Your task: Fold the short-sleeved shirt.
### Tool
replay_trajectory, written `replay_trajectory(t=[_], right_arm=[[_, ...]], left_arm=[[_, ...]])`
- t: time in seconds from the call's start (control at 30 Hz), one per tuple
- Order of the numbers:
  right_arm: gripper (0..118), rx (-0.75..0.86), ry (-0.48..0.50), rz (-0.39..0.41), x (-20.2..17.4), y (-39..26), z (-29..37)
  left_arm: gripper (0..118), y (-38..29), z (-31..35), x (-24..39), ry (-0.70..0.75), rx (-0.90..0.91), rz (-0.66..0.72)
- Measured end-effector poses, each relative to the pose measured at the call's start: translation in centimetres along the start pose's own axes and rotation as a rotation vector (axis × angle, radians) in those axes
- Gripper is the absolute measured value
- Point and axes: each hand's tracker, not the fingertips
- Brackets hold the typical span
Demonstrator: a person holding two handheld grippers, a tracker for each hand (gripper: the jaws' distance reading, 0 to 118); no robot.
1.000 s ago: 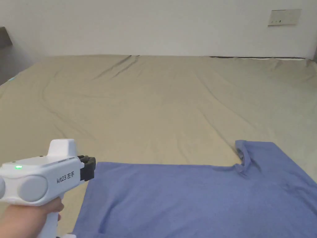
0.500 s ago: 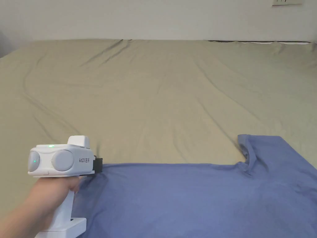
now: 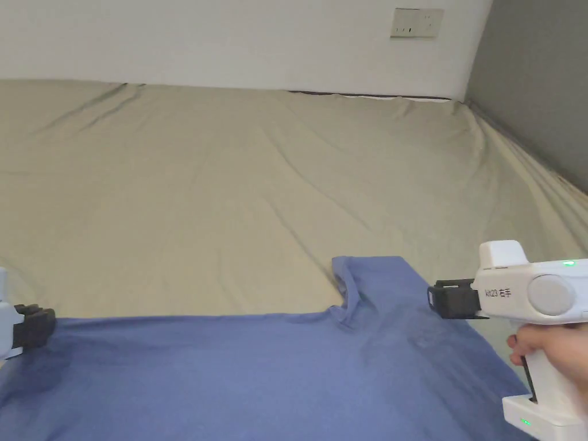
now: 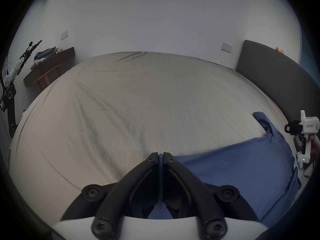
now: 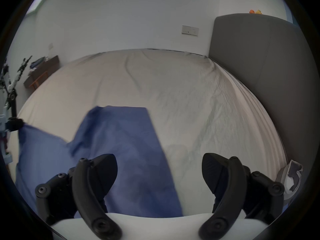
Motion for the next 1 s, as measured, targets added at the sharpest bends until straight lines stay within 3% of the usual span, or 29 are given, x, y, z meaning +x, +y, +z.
replay_trajectory(t=[0.1,0.17,0.2,0.23,0.27,0.3,0.37,0.4,0.57,0.8,1.0], right_arm=[[97,-0.096,-0.018,-0.036,0.4,-1.1,-3.1],[78,-0.141,-0.009,-0.045,0.6,-2.3,-4.6],[68,-0.090,0.066,-0.067,0.8,-2.8,-4.2],[44,-0.030,0.049,-0.056,0.7,-2.8,-3.4],[0,-0.024,0.067,-0.035,0.4,-2.8,-2.9],[0,-0.029,0.122,-0.028,0.4,-2.8,-2.7],[0,-0.034,0.047,0.028,-0.1,-2.9,-1.9],[0,-0.025,0.056,0.047,-0.6,-2.9,-1.4],[0,0.059,0.078,-0.018,0.4,-1.5,4.0],[0,0.175,0.098,0.017,0.8,-3.3,17.3],[0,0.208,0.111,0.042,0.6,-9.9,26.4]], left_arm=[[2,-0.2,-0.5,-0.1,0.007,-0.003,0.013],[2,-0.6,-0.8,-0.2,0.008,-0.015,0.024],[2,-0.7,-0.8,-0.2,0.010,-0.021,0.020],[2,-0.9,-1.0,-0.1,0.011,-0.025,0.015],[2,-1.1,-0.9,-0.1,0.012,-0.026,0.010],[2,-1.1,-0.8,-0.1,0.012,-0.026,0.007],[2,-1.2,-0.3,-0.1,0.014,-0.022,0.006],[2,-1.0,0.1,-0.2,0.015,-0.017,0.010],[2,0.0,4.6,-1.1,0.005,0.040,0.040],[2,-1.7,14.5,-1.8,-0.031,0.137,0.052],[2,-7.8,21.7,-1.7,-0.064,0.173,0.030]])
